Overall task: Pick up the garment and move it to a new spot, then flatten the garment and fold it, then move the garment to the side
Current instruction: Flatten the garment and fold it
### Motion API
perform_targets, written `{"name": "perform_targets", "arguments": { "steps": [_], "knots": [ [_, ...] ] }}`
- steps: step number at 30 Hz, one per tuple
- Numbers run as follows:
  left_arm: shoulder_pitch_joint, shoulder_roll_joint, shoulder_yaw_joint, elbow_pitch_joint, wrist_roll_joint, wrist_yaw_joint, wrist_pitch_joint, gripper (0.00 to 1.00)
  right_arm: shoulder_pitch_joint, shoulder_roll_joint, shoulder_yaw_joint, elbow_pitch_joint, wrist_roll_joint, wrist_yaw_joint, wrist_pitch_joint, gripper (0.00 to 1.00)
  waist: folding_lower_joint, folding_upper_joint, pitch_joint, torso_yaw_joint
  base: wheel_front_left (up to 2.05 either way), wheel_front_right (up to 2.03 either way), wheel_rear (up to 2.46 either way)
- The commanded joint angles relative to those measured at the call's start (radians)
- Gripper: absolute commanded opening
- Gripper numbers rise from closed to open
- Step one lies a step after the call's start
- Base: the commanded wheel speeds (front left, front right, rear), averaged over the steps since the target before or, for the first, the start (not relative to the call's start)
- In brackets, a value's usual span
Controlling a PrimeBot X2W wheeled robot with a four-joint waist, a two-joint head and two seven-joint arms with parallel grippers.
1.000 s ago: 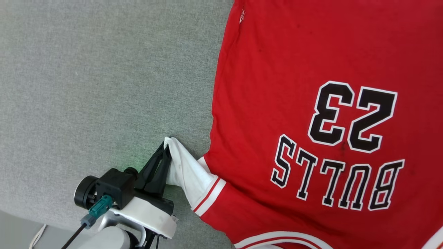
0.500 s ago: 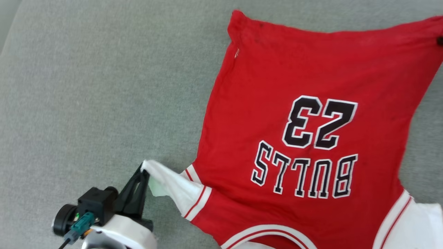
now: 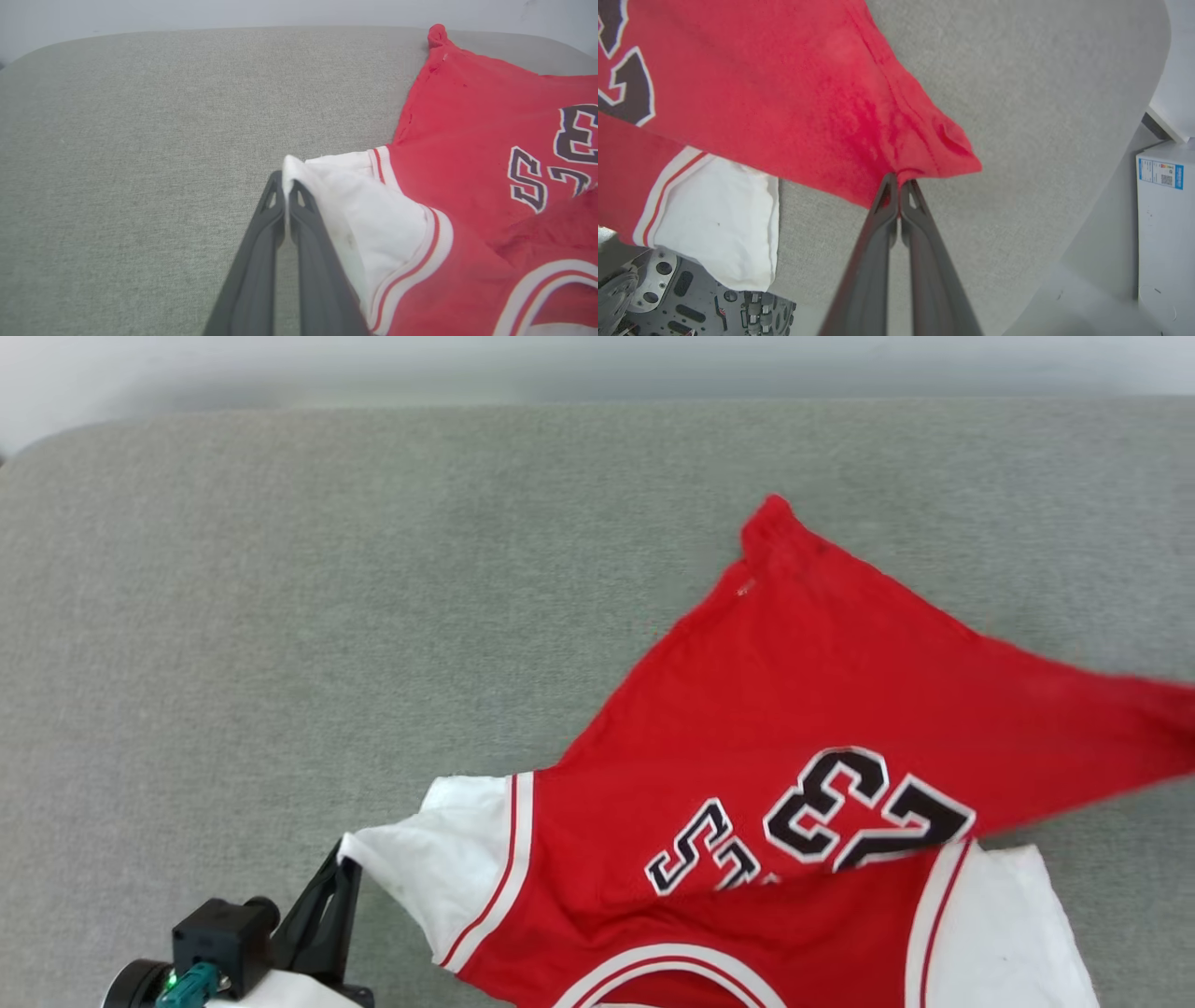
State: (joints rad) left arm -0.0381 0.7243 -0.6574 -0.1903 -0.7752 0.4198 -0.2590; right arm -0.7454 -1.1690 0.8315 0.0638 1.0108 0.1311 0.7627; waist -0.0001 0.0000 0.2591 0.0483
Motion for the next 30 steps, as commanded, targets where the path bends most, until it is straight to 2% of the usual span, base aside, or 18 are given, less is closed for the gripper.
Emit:
{"name": "perform_targets", "arguments": {
  "steps": [1, 4, 6, 13, 18, 19, 20, 27, 30],
  "knots": [
    [0.019, 0.009, 0.007, -0.002, -0.003, 0.008, -0.006, 0.00, 0.042, -0.009, -0.001, -0.006, 0.008, -0.001, -0.016, 0.00, 0.0001, 0.0000, -0.016, -0.020, 0.00, 0.00, 0.00],
    [0.044, 0.017, 0.018, -0.012, -0.013, 0.017, -0.006, 0.00, 0.168, -0.041, -0.011, -0.003, 0.043, -0.001, -0.072, 0.00, 0.0001, 0.0000, -0.028, -0.040, 0.00, 0.00, 0.00],
    [0.057, 0.025, 0.024, -0.016, -0.016, 0.021, -0.006, 0.00, 0.261, -0.039, -0.014, 0.013, 0.066, -0.001, -0.113, 0.00, 0.0001, 0.0000, -0.031, -0.047, 0.00, 0.00, 0.00],
    [0.071, 0.036, 0.028, -0.025, -0.018, 0.026, -0.004, 0.00, 0.520, 0.056, -0.001, 0.098, 0.072, -0.001, -0.209, 0.00, 0.0001, 0.0000, -0.025, -0.060, 0.00, 0.00, 0.00],
    [0.066, 0.040, 0.029, -0.023, -0.020, 0.026, 0.002, 0.00, 0.578, 0.120, -0.047, 0.137, 0.061, -0.001, -0.254, 0.00, 0.0001, 0.0000, -0.020, -0.067, 0.00, 0.00, 0.00],
    [0.065, 0.040, 0.030, -0.023, -0.021, 0.027, 0.003, 0.00, 0.577, 0.130, -0.064, 0.141, 0.057, -0.001, -0.264, 0.30, 0.0001, 0.0000, -0.020, -0.070, 0.00, 0.00, 0.00],
    [0.065, 0.040, 0.030, -0.023, -0.021, 0.028, 0.003, 0.00, 0.572, 0.133, -0.083, 0.141, 0.053, -0.001, -0.272, 1.00, 0.0001, 0.0000, -0.021, -0.072, 0.00, 0.00, 0.00],
    [0.049, 0.031, 0.021, -0.025, -0.012, 0.023, 0.006, 0.00, 0.482, 0.096, -0.259, 0.071, 0.030, -0.001, -0.312, 1.00, 0.0001, 0.0000, -0.016, -0.065, 0.00, 0.00, 0.00],
    [0.028, 0.028, 0.012, -0.024, -0.002, 0.015, 0.010, 0.00, 0.416, 0.076, -0.324, 0.010, 0.003, -0.001, -0.287, 1.00, 0.0001, 0.0000, 0.000, -0.052, 0.00, 0.00, 0.00]
  ]
}}
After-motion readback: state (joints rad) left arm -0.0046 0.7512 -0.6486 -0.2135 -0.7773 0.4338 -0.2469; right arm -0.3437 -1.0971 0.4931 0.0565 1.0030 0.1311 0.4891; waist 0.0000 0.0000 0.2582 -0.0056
